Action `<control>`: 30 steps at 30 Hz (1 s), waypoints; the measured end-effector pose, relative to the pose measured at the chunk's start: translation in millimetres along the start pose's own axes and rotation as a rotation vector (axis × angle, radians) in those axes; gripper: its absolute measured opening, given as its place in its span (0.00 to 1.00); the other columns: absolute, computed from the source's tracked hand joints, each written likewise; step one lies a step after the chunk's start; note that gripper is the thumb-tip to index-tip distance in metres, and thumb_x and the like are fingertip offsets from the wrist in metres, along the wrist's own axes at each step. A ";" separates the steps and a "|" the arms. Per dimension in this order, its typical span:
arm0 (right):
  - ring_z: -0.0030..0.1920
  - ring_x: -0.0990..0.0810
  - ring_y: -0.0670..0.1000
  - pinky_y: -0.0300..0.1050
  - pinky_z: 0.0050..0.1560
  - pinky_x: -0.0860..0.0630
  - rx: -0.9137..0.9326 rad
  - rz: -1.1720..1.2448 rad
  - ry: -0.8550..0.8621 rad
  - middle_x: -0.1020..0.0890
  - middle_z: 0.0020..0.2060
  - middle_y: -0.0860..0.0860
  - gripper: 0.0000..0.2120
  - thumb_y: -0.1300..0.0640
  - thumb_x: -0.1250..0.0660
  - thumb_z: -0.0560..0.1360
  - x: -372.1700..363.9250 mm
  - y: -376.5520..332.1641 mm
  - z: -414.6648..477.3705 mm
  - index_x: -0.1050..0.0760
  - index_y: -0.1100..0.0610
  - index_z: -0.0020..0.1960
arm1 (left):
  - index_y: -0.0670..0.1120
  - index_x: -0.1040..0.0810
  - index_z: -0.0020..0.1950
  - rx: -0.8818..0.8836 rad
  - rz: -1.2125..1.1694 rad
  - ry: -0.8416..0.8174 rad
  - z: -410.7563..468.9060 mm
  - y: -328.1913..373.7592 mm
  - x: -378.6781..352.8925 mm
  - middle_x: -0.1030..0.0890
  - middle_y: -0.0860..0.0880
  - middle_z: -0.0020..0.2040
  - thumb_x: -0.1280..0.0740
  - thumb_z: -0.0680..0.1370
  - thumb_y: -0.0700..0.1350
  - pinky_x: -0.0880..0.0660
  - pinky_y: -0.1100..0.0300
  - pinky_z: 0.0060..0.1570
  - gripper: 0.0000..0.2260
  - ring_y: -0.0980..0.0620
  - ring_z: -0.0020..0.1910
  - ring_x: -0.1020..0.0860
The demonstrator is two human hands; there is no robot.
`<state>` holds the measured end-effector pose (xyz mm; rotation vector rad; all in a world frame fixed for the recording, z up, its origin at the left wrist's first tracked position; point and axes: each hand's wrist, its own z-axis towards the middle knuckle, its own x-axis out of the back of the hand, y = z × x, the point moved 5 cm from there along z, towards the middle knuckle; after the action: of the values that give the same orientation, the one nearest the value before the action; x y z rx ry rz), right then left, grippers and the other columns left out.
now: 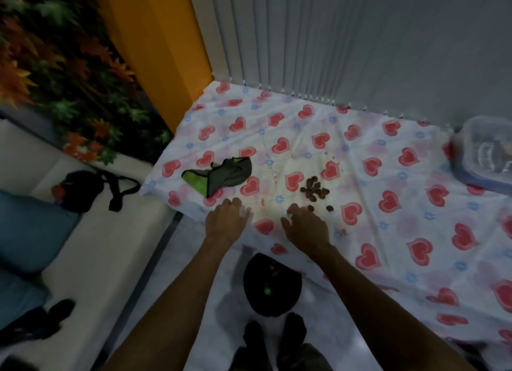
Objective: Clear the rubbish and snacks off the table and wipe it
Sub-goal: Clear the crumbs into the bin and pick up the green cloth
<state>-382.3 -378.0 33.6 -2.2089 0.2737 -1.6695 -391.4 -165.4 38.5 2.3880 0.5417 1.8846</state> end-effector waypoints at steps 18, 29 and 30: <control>0.56 0.23 0.56 0.51 0.49 0.21 0.077 -0.083 0.030 0.25 0.61 0.55 0.20 0.49 0.36 0.79 -36.3 -156.1 151.7 0.32 0.55 0.68 | 0.49 0.23 0.55 -0.025 -0.070 0.031 122.4 -123.2 21.8 0.18 0.47 0.50 0.38 0.81 0.61 0.21 0.52 0.45 0.16 0.46 0.47 0.19; 0.60 0.26 0.59 0.54 0.56 0.22 0.067 -0.185 -0.056 0.25 0.62 0.58 0.25 0.48 0.32 0.77 -60.1 -177.5 205.5 0.34 0.57 0.69 | 0.46 0.22 0.64 -0.094 -0.132 0.030 158.5 -129.2 22.0 0.17 0.47 0.58 0.33 0.79 0.59 0.23 0.51 0.52 0.21 0.44 0.58 0.20; 0.60 0.26 0.59 0.54 0.55 0.22 0.056 -0.173 -0.045 0.25 0.63 0.58 0.25 0.48 0.32 0.77 -60.7 -176.0 202.7 0.34 0.56 0.69 | 0.46 0.23 0.64 -0.097 -0.135 0.032 159.1 -129.5 22.8 0.17 0.47 0.58 0.33 0.79 0.60 0.23 0.52 0.51 0.21 0.44 0.57 0.20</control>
<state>-216.1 -161.1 0.5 -2.2810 0.0237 -1.6892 -266.6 -9.5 -13.7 2.2070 0.5840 1.8504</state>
